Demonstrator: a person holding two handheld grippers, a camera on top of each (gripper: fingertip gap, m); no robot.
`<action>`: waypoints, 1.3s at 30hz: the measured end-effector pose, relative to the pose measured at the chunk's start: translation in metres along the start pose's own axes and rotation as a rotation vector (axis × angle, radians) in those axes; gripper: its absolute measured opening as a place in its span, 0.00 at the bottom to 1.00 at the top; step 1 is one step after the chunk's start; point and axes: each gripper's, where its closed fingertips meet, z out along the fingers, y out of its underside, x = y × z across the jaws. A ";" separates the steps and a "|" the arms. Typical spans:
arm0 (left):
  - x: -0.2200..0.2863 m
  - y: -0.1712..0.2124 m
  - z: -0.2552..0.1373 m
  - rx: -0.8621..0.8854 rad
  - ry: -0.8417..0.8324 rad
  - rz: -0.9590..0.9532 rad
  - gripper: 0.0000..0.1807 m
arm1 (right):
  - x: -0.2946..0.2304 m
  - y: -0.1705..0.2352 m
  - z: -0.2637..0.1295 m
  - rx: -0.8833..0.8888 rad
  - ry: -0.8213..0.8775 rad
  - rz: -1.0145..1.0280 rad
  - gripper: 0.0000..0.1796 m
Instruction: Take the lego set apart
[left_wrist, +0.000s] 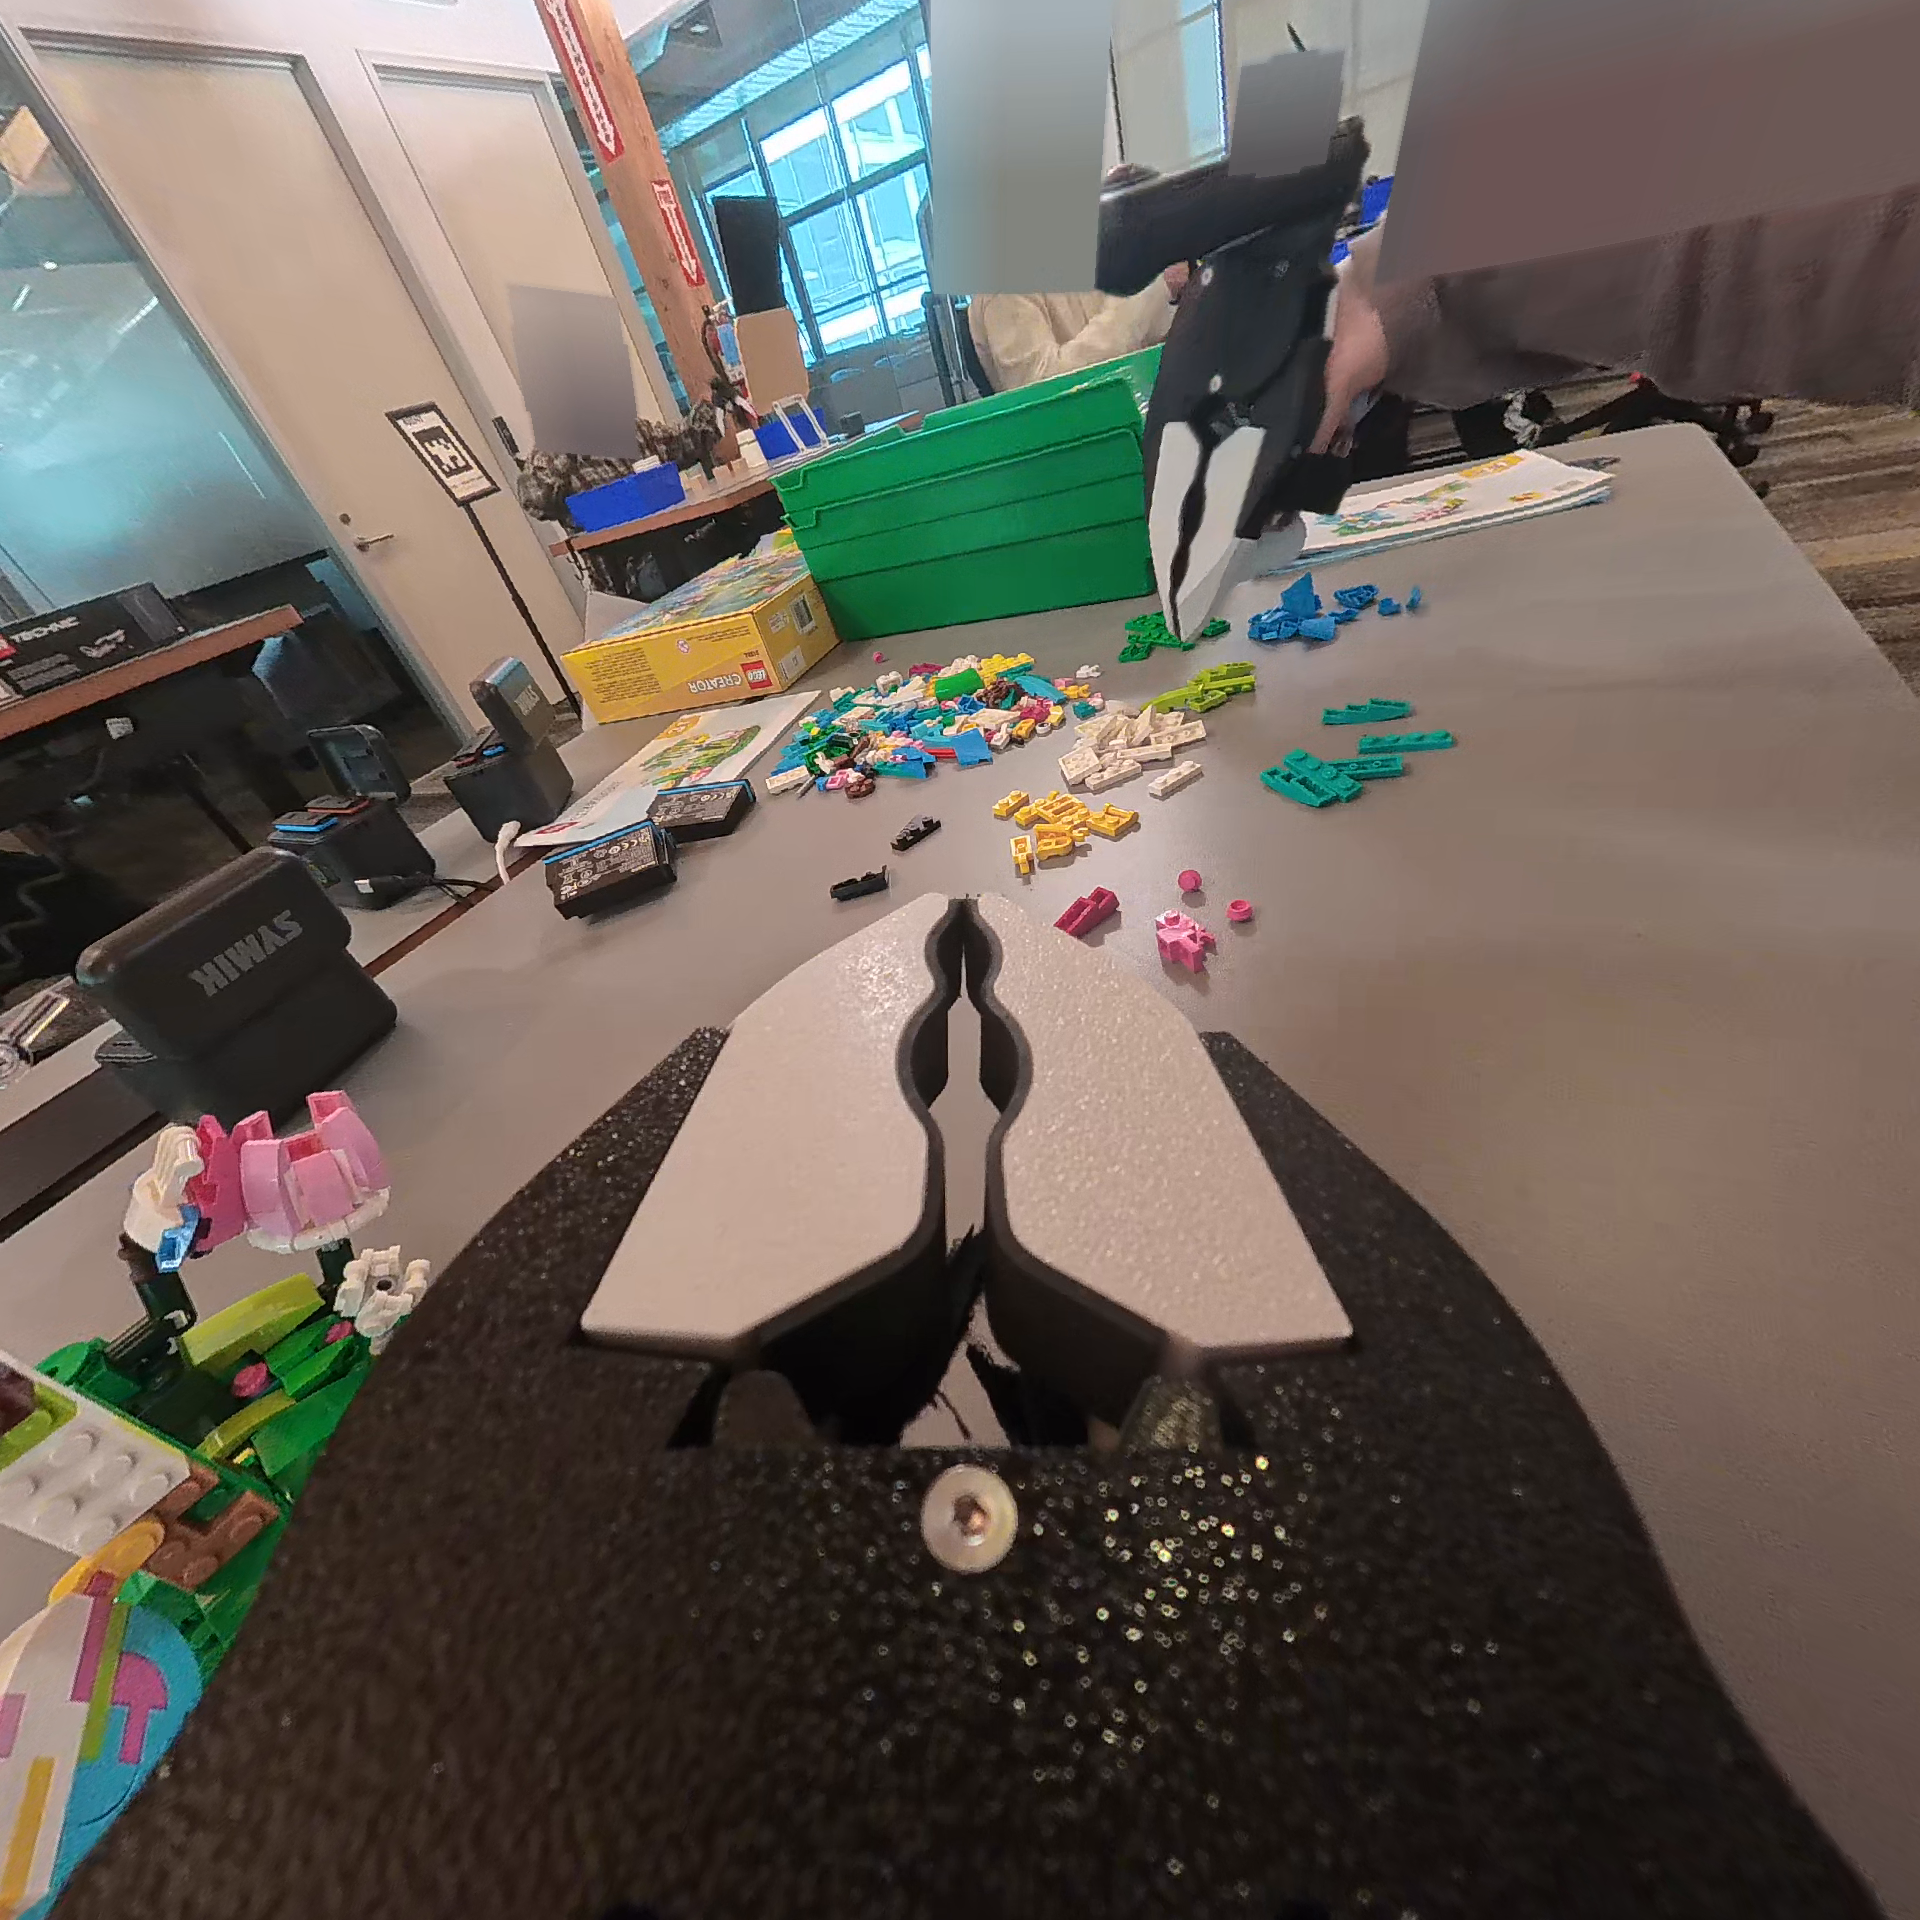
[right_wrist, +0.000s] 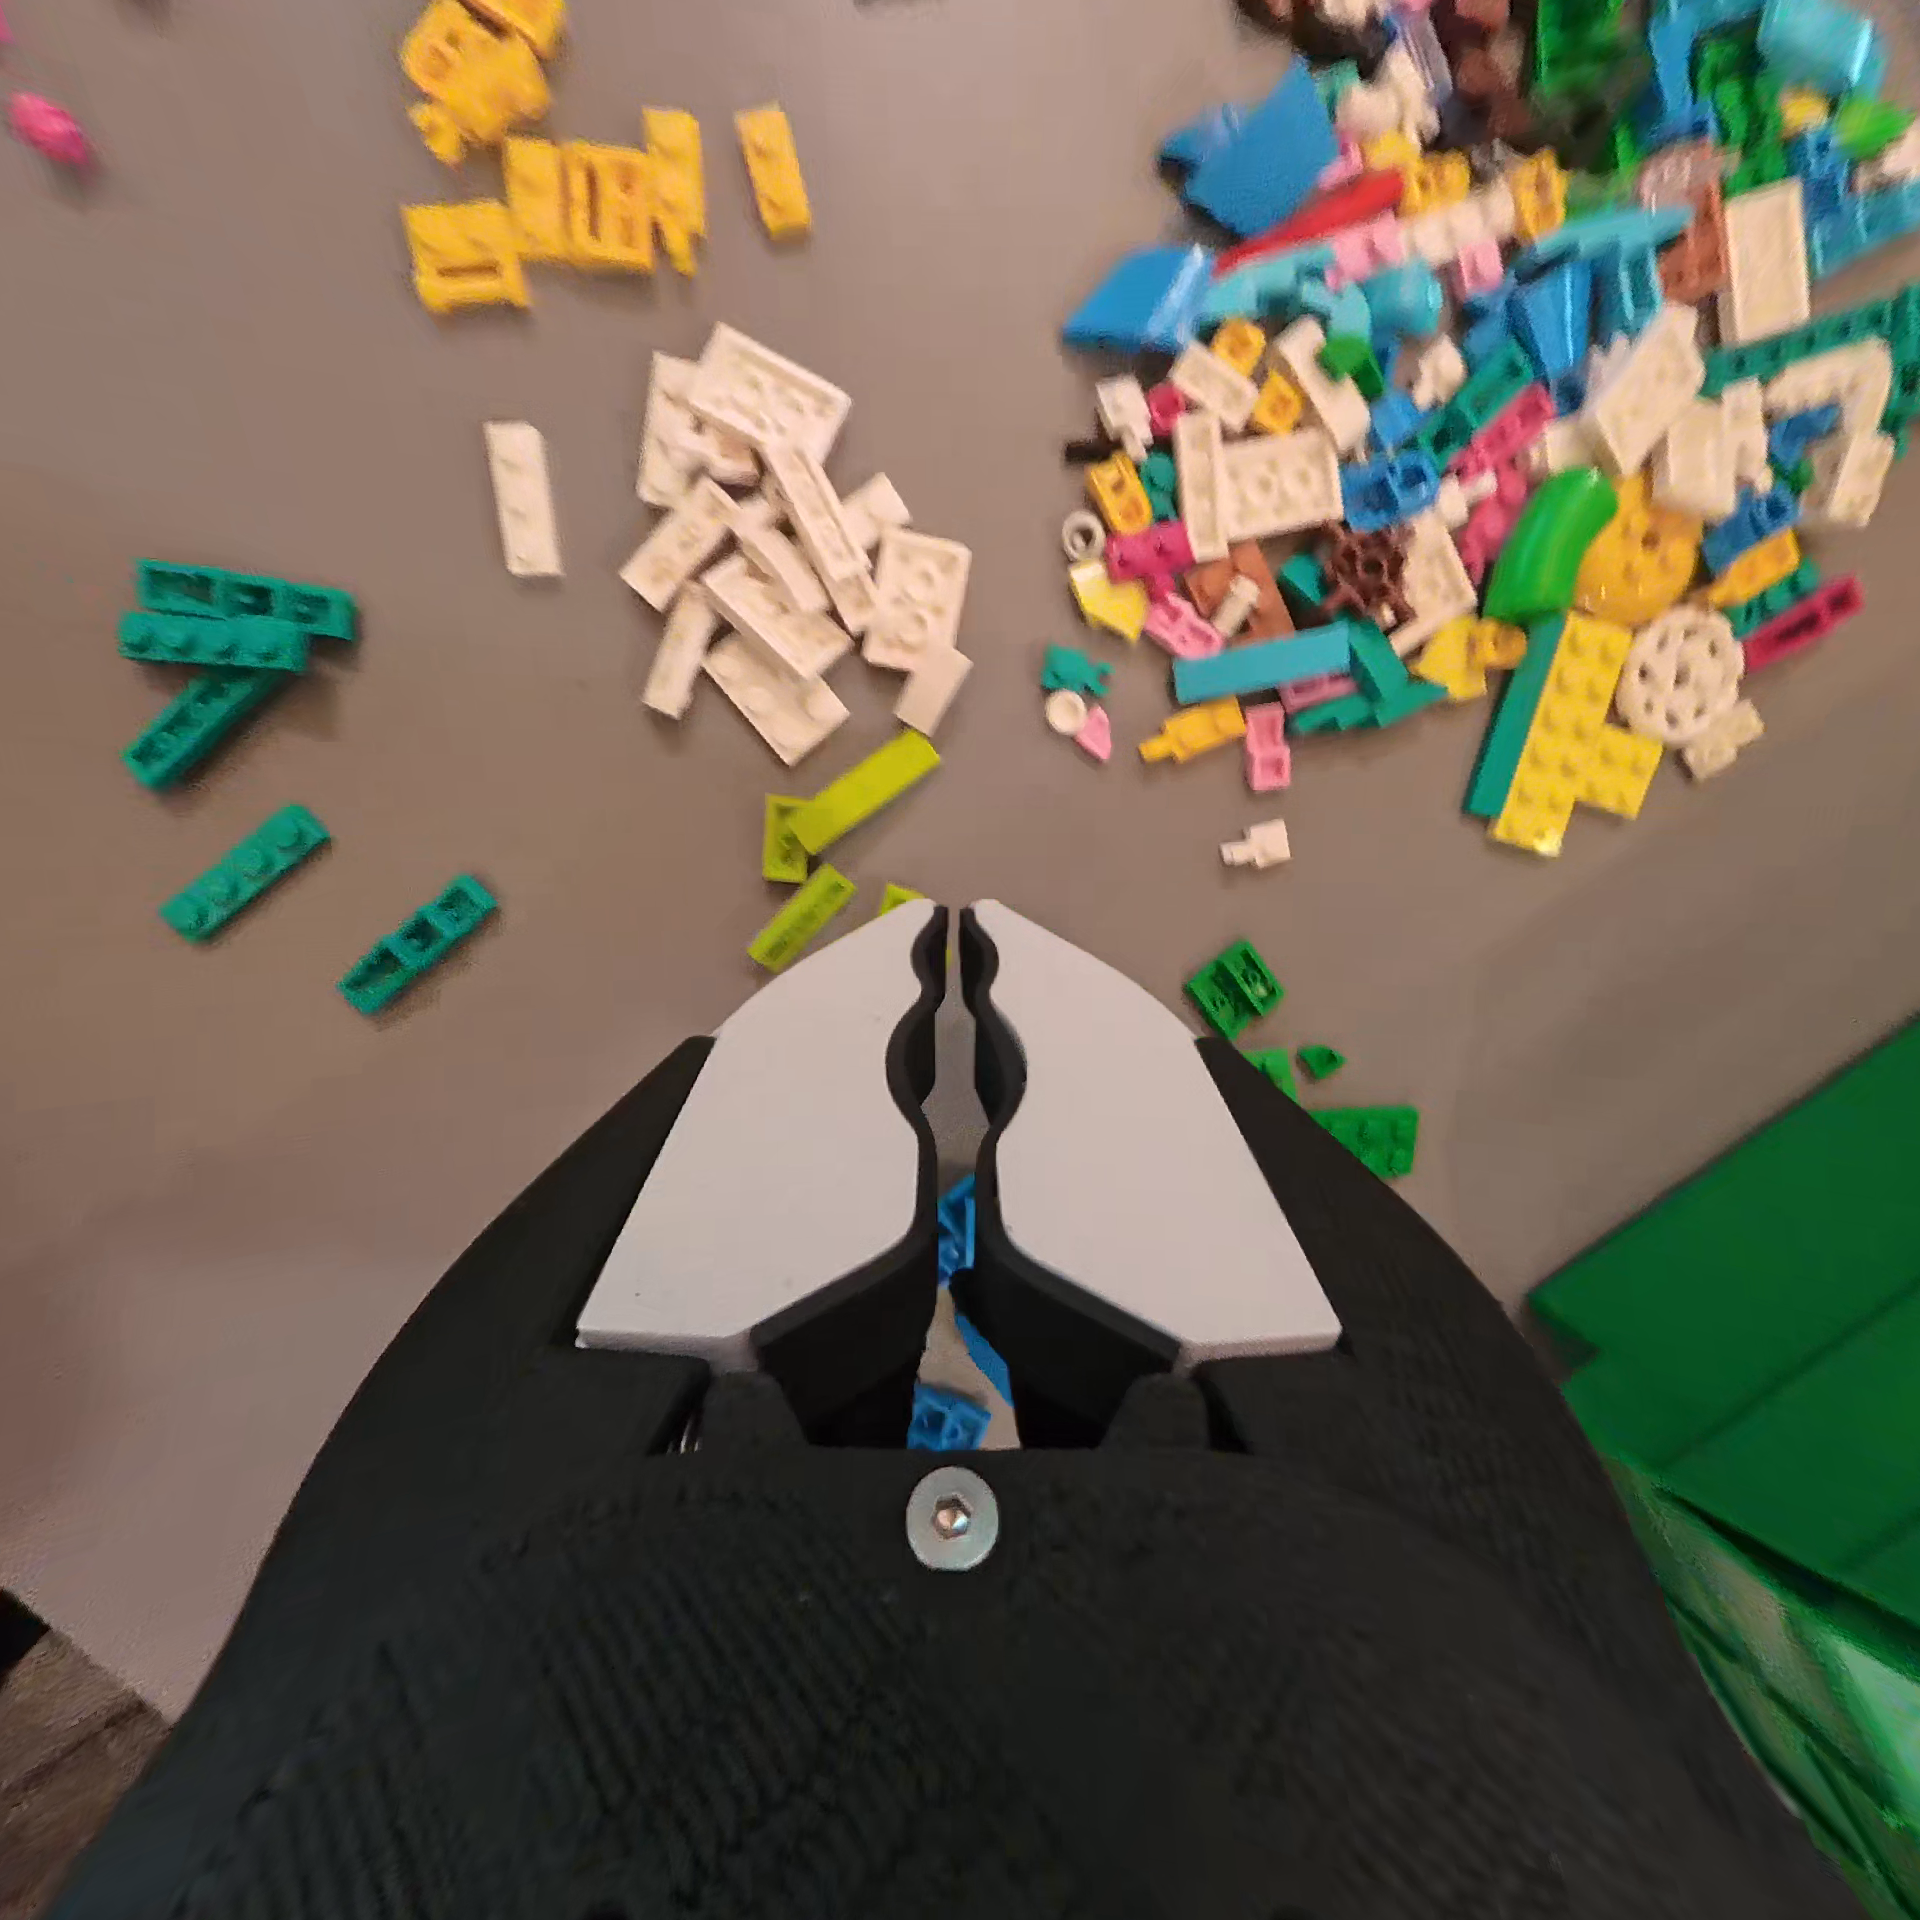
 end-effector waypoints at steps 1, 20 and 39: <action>0.000 0.000 0.000 0.000 0.000 0.001 0.00 | -0.004 -0.006 0.000 0.022 0.004 -0.016 0.01; 0.003 0.000 0.000 -0.003 0.006 0.019 0.00 | -0.015 -0.010 0.022 -0.051 -0.025 -0.090 0.02; 0.005 0.001 0.001 -0.011 0.009 0.036 0.00 | 0.000 -0.016 0.017 -0.038 0.072 -0.080 0.01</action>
